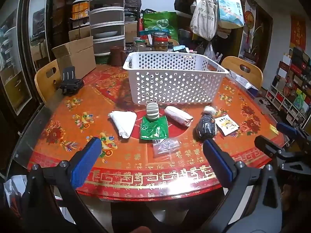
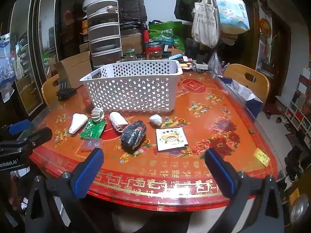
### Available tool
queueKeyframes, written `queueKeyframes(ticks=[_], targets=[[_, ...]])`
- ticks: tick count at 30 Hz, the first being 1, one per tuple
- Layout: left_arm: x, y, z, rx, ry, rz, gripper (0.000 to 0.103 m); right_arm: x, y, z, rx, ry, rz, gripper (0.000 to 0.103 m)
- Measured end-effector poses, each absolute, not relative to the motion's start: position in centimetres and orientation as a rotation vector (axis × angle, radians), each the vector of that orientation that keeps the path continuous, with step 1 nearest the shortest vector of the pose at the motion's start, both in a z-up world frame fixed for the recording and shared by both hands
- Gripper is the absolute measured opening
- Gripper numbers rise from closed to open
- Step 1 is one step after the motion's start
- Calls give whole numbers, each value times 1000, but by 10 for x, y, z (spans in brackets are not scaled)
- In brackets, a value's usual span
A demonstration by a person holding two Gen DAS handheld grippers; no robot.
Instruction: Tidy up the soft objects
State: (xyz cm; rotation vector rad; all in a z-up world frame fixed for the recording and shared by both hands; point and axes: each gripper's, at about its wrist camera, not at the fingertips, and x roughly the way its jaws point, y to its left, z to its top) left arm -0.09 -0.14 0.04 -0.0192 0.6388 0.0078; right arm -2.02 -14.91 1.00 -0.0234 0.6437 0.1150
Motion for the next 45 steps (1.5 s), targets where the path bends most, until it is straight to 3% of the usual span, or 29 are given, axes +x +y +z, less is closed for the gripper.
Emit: queueKeyframes(ticks=[45], targets=[[-9, 0, 7, -38, 626, -10, 103, -26, -149, 14, -5, 620, 157, 103]])
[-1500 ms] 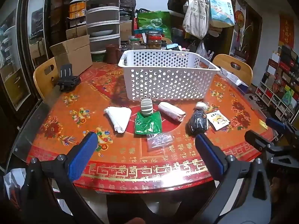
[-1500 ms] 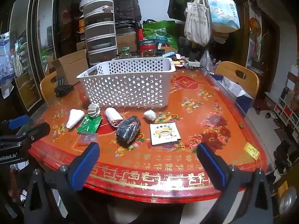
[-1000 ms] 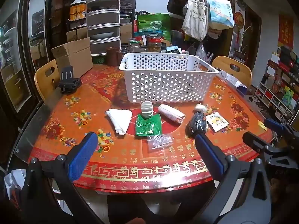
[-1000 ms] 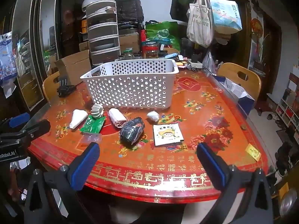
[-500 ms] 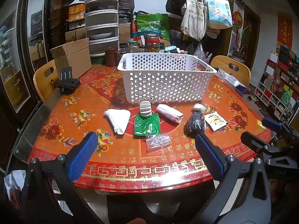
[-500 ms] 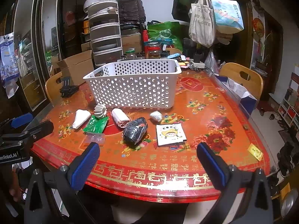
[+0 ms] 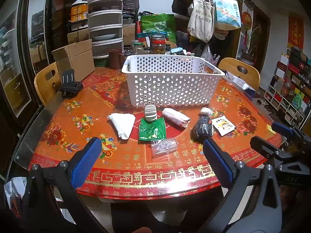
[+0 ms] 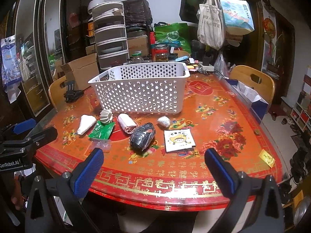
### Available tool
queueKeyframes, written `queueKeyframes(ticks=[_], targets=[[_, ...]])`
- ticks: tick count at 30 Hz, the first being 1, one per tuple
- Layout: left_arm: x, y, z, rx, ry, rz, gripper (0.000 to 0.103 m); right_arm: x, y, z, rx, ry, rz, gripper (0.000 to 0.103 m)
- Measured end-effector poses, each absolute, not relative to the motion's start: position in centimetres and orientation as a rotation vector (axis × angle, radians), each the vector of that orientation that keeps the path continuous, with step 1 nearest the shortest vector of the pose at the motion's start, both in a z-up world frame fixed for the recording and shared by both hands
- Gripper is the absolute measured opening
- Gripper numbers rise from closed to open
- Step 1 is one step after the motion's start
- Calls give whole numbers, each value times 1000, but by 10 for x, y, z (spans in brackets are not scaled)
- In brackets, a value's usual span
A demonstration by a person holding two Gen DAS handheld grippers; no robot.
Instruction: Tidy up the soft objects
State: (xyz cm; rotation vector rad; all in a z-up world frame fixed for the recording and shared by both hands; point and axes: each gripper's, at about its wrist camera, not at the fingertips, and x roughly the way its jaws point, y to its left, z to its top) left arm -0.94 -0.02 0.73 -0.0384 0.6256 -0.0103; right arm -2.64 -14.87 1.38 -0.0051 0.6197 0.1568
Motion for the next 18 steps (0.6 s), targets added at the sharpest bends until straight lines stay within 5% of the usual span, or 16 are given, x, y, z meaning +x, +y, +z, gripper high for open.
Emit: queueKeyframes(ticks=[18], targets=[[-10, -2, 8, -36, 629, -13, 103, -27, -148, 12, -3, 619, 159, 103]])
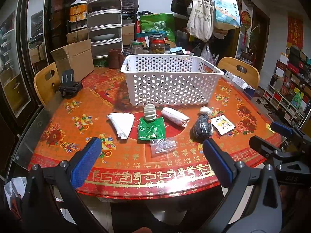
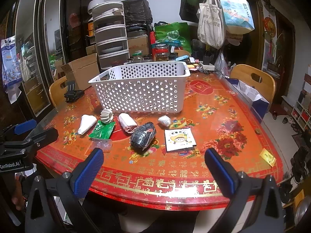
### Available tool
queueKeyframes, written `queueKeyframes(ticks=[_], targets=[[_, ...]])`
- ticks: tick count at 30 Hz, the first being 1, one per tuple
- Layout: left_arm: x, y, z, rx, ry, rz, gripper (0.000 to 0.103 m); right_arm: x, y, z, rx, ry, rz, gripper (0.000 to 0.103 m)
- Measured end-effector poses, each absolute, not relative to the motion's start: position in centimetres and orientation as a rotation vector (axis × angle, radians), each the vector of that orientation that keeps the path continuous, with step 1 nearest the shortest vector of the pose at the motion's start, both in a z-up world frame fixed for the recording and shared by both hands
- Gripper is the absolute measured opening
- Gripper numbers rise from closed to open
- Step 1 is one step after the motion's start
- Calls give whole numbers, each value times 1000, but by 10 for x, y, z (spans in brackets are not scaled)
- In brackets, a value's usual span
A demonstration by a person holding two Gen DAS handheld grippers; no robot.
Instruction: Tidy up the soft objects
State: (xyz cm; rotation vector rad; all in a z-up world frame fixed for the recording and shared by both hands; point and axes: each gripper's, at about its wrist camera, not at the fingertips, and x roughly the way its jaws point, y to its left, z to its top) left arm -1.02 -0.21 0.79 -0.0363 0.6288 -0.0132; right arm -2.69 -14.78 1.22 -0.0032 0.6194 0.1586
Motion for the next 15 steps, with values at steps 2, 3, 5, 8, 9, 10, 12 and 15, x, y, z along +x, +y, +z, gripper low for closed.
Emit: queueKeyframes(ticks=[2, 3, 5, 8, 9, 10, 12, 15], targets=[[-10, -2, 8, -36, 629, -13, 103, -27, -148, 12, -3, 620, 159, 103], [-10, -2, 8, -36, 629, -13, 103, -27, -148, 12, -3, 620, 159, 103], [-11, -3, 8, -35, 629, -13, 103, -27, -148, 12, -4, 620, 159, 103], [-11, -3, 8, -37, 629, -14, 103, -27, -148, 12, -2, 620, 159, 103], [-11, -3, 8, -36, 629, -13, 103, -27, -148, 12, -3, 620, 158, 103], [-11, -3, 8, -36, 629, -13, 103, -27, -148, 12, -3, 620, 158, 103], [-11, -3, 8, -36, 629, -13, 103, -27, -148, 12, -3, 620, 159, 103], [-10, -3, 8, -35, 629, -14, 103, -27, -148, 12, -4, 620, 158, 103]])
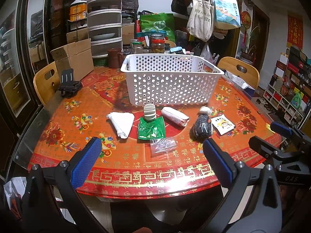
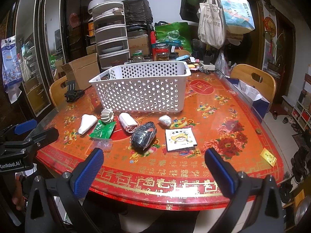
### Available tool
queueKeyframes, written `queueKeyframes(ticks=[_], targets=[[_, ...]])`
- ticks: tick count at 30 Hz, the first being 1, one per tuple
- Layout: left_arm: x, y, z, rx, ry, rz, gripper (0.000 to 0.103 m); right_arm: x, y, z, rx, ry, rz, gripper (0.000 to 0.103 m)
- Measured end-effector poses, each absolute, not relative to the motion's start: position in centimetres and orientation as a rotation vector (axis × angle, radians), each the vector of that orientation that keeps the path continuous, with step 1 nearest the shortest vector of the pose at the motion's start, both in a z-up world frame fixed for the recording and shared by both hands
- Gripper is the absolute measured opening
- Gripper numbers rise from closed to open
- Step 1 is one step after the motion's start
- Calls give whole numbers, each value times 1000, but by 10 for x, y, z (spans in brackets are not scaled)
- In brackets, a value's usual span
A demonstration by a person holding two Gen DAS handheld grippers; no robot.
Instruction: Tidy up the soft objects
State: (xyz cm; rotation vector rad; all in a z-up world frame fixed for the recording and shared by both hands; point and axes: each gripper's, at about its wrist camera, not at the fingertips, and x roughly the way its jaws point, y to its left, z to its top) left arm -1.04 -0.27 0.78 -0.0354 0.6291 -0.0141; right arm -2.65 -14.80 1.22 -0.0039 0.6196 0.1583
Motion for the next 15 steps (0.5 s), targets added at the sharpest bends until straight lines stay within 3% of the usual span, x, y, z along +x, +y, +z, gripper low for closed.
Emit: queueKeyframes(ticks=[15], targets=[[-8, 1, 0, -47, 581, -23, 103, -26, -145, 8, -2, 613, 172, 103]])
